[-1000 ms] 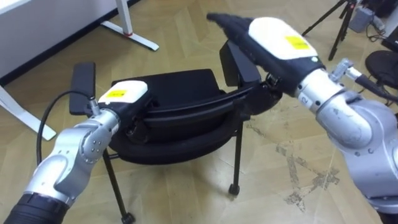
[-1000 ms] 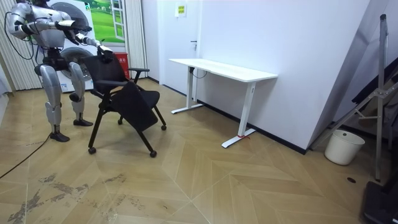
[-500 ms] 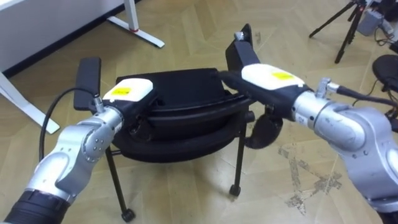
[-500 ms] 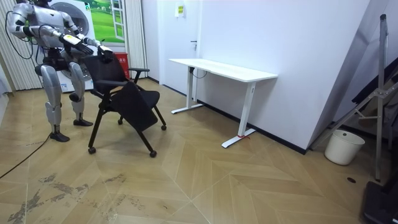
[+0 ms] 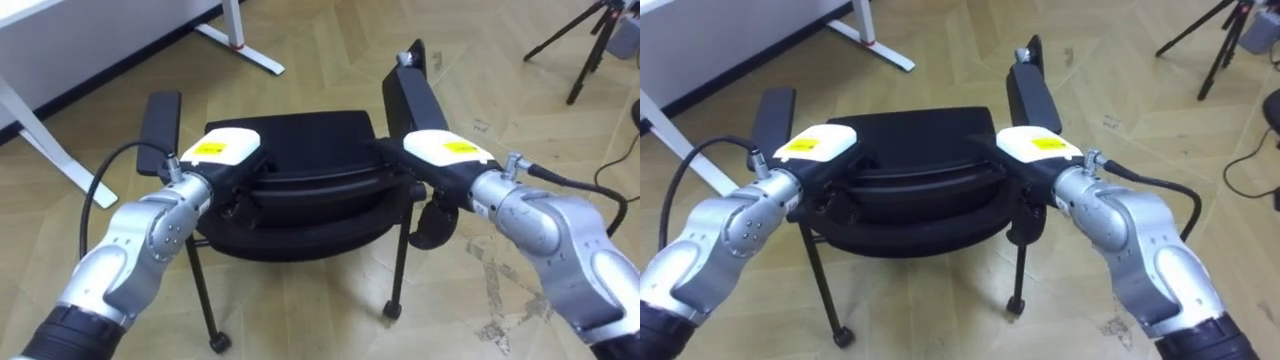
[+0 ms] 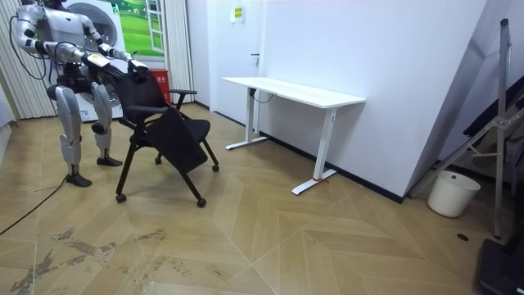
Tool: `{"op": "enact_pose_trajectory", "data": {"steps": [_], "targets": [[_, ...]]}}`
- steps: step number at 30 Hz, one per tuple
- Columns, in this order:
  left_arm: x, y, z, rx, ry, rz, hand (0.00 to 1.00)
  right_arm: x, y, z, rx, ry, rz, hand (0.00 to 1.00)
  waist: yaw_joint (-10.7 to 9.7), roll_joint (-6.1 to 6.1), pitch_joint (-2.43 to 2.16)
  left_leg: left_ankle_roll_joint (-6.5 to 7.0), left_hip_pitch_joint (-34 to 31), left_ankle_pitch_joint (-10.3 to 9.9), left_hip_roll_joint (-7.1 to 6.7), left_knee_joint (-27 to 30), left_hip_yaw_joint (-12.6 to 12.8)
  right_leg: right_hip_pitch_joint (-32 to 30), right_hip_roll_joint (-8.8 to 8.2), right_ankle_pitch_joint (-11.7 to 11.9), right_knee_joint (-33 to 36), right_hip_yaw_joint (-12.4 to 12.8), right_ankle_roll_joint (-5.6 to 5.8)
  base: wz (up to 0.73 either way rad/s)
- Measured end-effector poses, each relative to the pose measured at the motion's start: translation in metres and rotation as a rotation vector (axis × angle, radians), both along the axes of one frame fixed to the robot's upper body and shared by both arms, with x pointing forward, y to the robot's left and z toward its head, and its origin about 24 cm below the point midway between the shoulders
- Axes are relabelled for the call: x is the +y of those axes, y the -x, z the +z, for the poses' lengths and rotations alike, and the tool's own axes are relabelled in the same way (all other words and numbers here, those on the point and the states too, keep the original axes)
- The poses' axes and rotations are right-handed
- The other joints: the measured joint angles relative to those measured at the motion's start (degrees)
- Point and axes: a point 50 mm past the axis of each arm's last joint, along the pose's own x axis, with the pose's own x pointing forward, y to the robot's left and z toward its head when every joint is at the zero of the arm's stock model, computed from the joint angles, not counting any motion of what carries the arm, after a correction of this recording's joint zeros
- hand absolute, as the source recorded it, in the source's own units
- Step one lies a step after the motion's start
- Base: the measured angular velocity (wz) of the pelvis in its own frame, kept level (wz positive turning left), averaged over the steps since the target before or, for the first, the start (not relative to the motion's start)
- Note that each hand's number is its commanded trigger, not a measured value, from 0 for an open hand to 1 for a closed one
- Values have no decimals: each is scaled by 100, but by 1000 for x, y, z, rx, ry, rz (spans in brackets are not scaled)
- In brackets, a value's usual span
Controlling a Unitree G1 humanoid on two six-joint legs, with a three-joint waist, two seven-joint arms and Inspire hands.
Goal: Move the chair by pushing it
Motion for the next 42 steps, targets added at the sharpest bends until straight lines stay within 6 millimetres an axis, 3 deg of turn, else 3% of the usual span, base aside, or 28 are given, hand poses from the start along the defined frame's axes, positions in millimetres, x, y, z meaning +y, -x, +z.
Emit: {"op": "enact_pose_trajectory", "data": {"steps": [13,19,28,31,32,39,42], "targets": [[-8,2,1,2,-4,-5,100,-11,-11,-20,-138,19,-104,0,-124,39,-21,-1,-242,-1,-24,186,-258,38,-27,2,-82,-287,0,11],[-16,4,2,32,-24,-36,100,-14,-12,-25,-163,77,-104,0,-86,95,-48,-2,-293,-1,-24,222,-326,37,-27,4,-81,-361,-4,5],[-26,8,4,43,-33,-89,100,-19,-18,-33,-144,162,-111,3,29,98,-48,-2,-341,-1,-29,258,-427,48,-27,10,-81,-437,-13,5],[-26,8,4,44,-33,-89,100,-19,-18,-33,-146,177,-106,65,24,97,-49,-2,-349,-1,-34,258,-442,51,-29,10,-82,-451,-13,2],[-26,8,4,43,-33,-89,100,-19,-18,-33,-146,177,-106,100,24,95,-49,-2,-349,-1,-34,259,-446,51,-29,10,-82,-453,-13,0],[-26,8,4,43,-34,-92,100,-19,-18,-33,-150,184,-104,100,36,95,-50,-3,-349,-1,-34,264,-449,52,-29,10,-81,-454,-13,0],[-30,9,5,41,-34,-125,100,-24,-17,-32,-151,202,-110,100,148,96,-48,-3,-354,-1,-33,264,-466,55,-30,10,-82,-477,-13,4]]}}
